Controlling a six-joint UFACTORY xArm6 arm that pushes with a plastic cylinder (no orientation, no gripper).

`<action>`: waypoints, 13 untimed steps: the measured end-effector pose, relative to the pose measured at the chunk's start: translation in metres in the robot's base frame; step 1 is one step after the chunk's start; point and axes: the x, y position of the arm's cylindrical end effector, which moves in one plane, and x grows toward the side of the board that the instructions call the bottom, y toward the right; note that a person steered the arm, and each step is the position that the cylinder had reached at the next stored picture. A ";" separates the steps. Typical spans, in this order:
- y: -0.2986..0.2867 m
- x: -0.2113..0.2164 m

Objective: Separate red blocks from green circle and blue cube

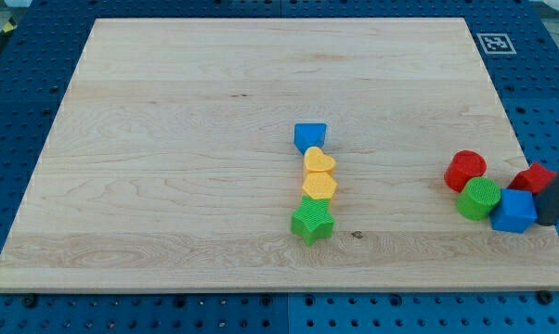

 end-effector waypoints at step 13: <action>-0.018 -0.048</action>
